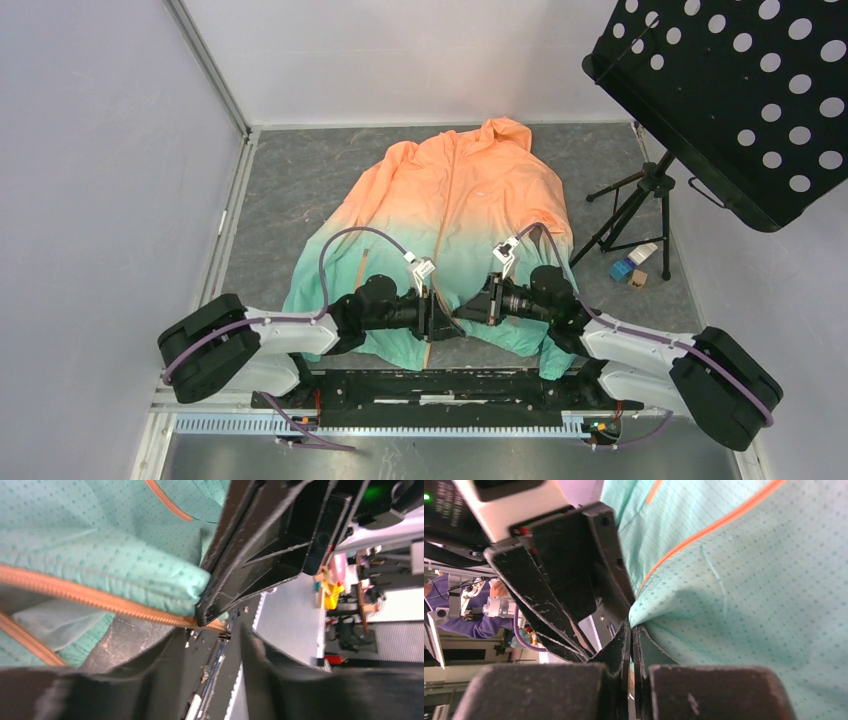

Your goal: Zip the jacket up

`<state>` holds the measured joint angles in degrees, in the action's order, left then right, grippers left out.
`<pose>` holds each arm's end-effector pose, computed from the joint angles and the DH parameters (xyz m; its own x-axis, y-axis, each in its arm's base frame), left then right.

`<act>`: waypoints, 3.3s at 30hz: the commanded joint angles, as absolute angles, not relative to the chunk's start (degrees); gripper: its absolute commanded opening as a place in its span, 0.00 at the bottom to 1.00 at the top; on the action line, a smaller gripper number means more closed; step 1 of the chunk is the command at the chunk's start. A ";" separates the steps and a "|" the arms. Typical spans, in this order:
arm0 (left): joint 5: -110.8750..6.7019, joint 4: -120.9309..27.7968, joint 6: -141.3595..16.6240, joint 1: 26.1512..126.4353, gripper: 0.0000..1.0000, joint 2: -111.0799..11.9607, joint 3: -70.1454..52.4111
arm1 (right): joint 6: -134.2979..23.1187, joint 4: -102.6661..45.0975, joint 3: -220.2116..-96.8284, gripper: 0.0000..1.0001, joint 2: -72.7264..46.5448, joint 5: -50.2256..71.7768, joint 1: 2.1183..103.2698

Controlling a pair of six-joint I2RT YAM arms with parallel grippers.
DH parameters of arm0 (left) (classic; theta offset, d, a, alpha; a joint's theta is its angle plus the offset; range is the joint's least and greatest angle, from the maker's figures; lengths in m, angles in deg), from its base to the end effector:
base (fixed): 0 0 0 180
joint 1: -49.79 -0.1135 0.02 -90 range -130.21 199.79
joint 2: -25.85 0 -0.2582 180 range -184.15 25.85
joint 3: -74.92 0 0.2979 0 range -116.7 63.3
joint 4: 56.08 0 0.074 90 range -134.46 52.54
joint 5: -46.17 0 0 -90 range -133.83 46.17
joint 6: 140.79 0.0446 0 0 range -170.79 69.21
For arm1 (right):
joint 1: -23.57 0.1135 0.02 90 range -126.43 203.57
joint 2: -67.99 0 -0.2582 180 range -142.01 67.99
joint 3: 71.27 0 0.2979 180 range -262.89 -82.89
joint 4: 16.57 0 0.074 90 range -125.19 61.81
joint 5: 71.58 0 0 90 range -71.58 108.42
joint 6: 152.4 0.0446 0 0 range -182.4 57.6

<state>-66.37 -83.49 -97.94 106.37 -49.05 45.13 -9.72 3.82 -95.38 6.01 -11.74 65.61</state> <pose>0.1359 -0.2370 0.1167 -0.8265 0.0231 -0.5624 0.5383 0.3247 -0.7777 0.1642 0.1782 0.1248 -0.8787 0.1335 -0.4583 -0.3894 0.3547 0.8500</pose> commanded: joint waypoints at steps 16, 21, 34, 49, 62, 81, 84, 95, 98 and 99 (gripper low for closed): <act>-58.65 -16.23 -110.05 103.78 0.57 -31.24 29.11 | -26.70 35.16 -85.22 0.00 4.89 -13.48 65.93; -56.24 -1.84 -107.32 103.89 0.52 -42.39 19.84 | -27.39 34.51 -85.23 0.00 3.74 -13.87 65.68; -51.56 18.34 -102.82 105.86 0.44 -68.85 -3.18 | -21.17 38.59 -79.29 0.00 4.35 -12.48 65.01; -49.62 12.31 -107.45 108.36 0.54 -73.38 -1.65 | -17.58 41.81 -76.76 0.00 3.67 -14.28 63.04; -47.22 5.65 -106.42 108.73 0.52 -74.26 4.93 | -16.09 42.04 -76.03 0.00 2.53 -15.26 61.28; -48.82 -4.48 -102.73 108.54 0.20 -66.36 12.14 | -15.77 38.19 -77.45 0.00 1.24 -15.02 61.07; -51.44 -10.66 -100.54 107.79 0.18 -61.33 16.06 | -14.95 37.42 -77.91 0.00 1.17 -14.66 61.10; -54.47 -28.16 -96.22 100.64 0.02 -42.13 28.35 | -11.80 32.03 -82.23 0.00 4.67 -11.59 58.39; -54.70 -32.58 -94.81 99.03 0.02 -37.00 31.27 | -18.00 20.66 -87.56 0.00 6.55 -10.61 57.00; -54.32 -34.53 -94.53 98.86 0.02 -35.05 32.76 | -19.21 18.65 -88.56 0.00 7.01 -10.22 56.90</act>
